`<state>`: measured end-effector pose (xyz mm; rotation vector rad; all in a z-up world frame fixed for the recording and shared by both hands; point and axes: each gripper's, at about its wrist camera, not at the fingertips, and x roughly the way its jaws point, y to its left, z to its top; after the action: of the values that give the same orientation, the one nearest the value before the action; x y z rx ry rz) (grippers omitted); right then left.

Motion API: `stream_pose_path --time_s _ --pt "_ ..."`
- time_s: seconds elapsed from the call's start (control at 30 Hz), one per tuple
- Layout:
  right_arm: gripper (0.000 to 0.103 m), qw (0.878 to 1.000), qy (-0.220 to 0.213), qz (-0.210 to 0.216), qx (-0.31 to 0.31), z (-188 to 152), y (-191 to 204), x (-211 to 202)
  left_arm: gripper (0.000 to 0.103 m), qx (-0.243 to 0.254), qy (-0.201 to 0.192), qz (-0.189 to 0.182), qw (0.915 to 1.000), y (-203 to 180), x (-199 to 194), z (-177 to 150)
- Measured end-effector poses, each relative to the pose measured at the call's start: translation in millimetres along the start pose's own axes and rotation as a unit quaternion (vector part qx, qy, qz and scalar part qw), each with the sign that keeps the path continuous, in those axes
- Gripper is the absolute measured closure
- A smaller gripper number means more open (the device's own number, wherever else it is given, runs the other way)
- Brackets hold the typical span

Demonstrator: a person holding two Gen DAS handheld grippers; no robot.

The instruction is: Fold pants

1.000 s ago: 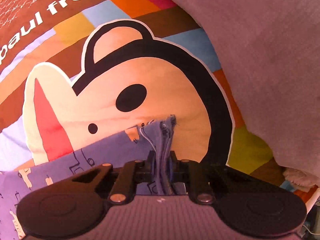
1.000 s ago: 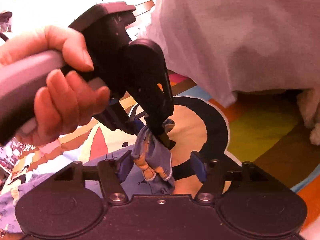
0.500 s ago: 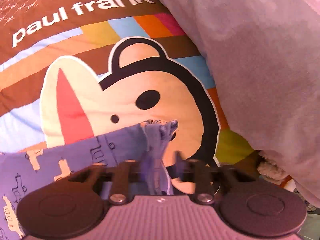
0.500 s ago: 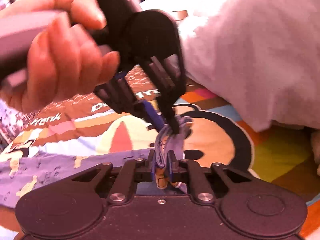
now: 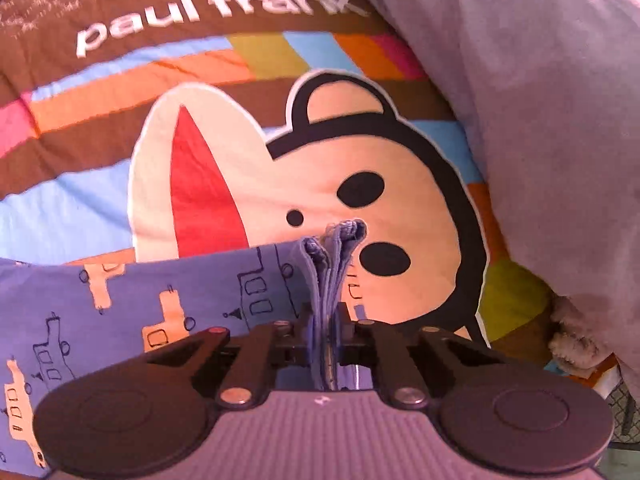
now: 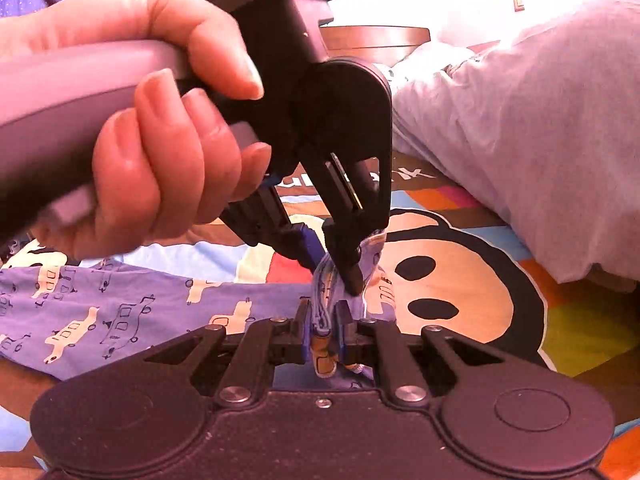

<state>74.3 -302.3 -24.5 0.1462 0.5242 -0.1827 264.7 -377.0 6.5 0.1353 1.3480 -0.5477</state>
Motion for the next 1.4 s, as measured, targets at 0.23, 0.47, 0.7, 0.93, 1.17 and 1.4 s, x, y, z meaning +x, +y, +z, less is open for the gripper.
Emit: stream_pose_path --time_s 0.23,0.47,0.7,0.93,1.17,1.4 --pt "0.091 0.999 -0.017 0.030 -0.009 10.7 19.0 -12.4 0.093 0.010 -0.048 0.003 0.9988 20.6 -47.6 -18.4" --pt "0.091 0.995 -0.019 0.099 -0.028 10.1 60.1 -24.1 0.093 -0.040 -0.057 -0.014 0.9975 96.4 -71.9 -47.2" --pt "0.091 0.990 0.015 0.131 -0.050 3.2 120.0 -12.4 0.093 -0.057 -0.069 -0.052 0.9946 174.3 -66.8 -71.6" --pt "0.091 0.988 0.067 0.121 -0.069 -19.1 154.3 11.8 0.093 -0.075 -0.084 -0.113 0.9871 231.0 -29.7 -96.3" --pt "0.088 0.986 0.103 0.118 -0.061 -23.8 157.5 25.8 0.085 -0.080 -0.092 -0.142 0.9824 250.9 -16.1 -103.1" --pt "0.086 0.985 0.108 0.120 -0.063 -24.4 155.5 29.7 0.084 -0.072 -0.102 -0.139 0.9824 250.7 -13.3 -106.5"
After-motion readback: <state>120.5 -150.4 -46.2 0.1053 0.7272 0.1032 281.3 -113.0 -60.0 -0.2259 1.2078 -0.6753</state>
